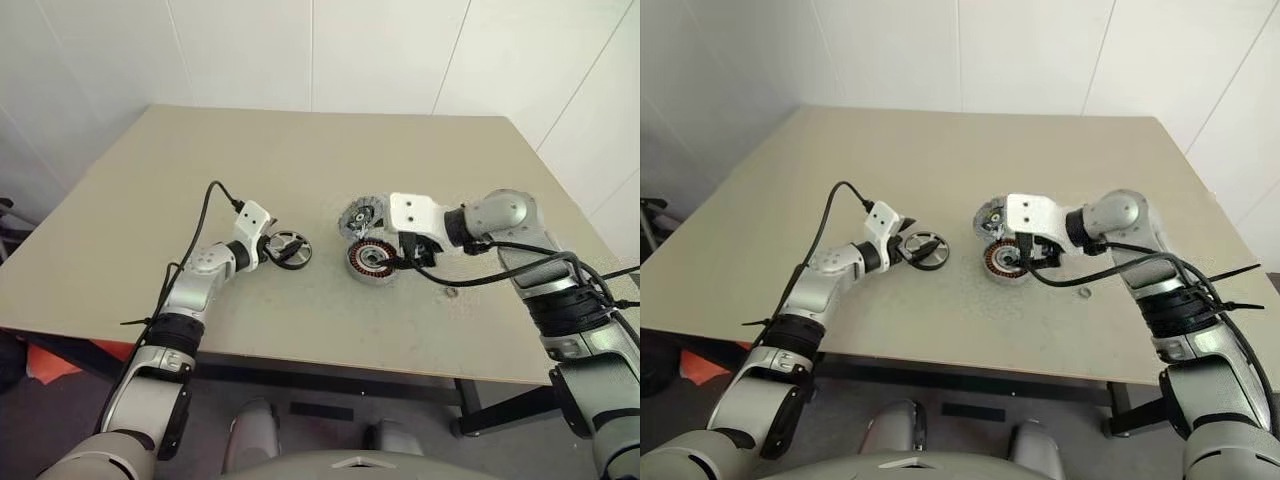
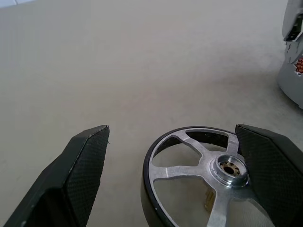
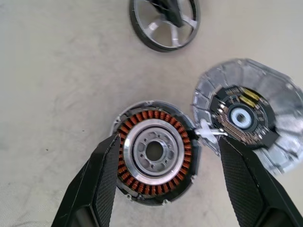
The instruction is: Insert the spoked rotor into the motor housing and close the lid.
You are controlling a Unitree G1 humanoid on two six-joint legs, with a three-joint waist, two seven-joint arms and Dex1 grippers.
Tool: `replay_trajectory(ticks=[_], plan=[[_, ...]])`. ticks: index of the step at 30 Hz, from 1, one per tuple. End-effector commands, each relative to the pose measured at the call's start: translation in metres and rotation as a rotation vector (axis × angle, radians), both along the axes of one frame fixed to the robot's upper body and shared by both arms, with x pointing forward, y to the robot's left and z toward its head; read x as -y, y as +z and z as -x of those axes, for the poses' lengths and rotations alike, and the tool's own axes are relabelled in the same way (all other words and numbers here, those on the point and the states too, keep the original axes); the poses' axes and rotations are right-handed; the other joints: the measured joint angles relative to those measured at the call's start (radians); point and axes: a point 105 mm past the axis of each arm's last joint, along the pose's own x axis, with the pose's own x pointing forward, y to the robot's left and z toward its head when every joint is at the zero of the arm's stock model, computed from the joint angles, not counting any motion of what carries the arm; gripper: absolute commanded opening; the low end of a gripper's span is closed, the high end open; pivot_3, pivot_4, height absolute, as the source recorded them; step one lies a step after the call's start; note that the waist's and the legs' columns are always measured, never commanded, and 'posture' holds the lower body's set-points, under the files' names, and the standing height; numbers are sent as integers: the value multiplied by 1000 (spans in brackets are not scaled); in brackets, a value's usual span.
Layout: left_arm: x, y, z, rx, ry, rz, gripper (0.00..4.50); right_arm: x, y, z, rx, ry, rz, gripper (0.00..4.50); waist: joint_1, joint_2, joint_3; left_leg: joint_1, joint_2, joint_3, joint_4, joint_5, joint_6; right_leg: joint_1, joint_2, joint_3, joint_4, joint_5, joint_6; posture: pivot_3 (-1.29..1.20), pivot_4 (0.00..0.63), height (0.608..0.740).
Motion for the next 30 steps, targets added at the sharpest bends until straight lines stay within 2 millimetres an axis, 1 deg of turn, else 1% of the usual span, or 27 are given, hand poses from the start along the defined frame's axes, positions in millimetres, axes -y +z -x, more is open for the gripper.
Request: replay_trajectory(ticks=[1,3,5,7,10,14,16,18,21,24,30], plan=[[-4,16,-4,56,-8,-5,4500,26,1,-2,33,-199,-84,3691,3,0,0,1,0,0,0,0,0,1,0,0,0,0,0,0,0,740],[-6,17,-4,54,-11,-12,4500,35,-8,9,13,-255,-88,3691,11,0,0,3,-1,0,-1,0,0,3,0,0,-2,0,0,0,0,740],[-8,16,-5,51,-17,-21,4500,39,-12,22,-19,-289,-132,3691,13,0,0,4,-2,0,-3,0,-1,2,0,1,-2,0,0,0,0,740],[-8,16,-6,48,-26,-31,4500,48,-13,31,-42,-358,-191,3691,14,0,0,5,-2,0,-6,1,-1,2,-1,1,-3,0,1,0,0,740],[-6,18,-8,48,-40,-34,4500,69,-17,40,-53,-481,-257,3691,15,0,0,8,-3,0,-10,1,-2,3,-1,3,-4,-1,1,0,0,740],[2,18,-8,44,-71,-35,4500,84,-22,52,-76,-562,-316,3691,16,0,0,12,-4,0,-17,2,-4,5,-1,2,-7,-4,7,0,0,740],[5,17,-8,42,-81,-34,4500,91,-26,57,-92,-591,-321,3691,17,0,0,12,-4,0,-18,3,-5,5,-1,2,-7,-4,7,0,0,740],[8,17,-9,41,-89,-35,4500,102,-36,63,-112,-628,-286,3691,15,0,0,13,-3,0,-19,3,-5,5,-1,2,-9,-3,6,0,0,740],[10,16,-9,40,-99,-37,4500,114,-48,66,-130,-675,-271,3691,15,0,0,13,-3,0,-20,3,-5,7,-1,1,-13,-3,4,0,0,740],[11,15,-9,40,-104,-39,4500,120,-55,67,-137,-700,-265,3691,15,0,0,12,-4,0,-20,3,-5,7,-1,1,-16,-1,2,0,0,740],[13,17,-10,43,-109,-38,4500,134,-70,62,-145,-749,-240,3691,16,0,0,12,-4,1,-21,3,-4,7,-2,1,-16,-1,3,0,0,740]])
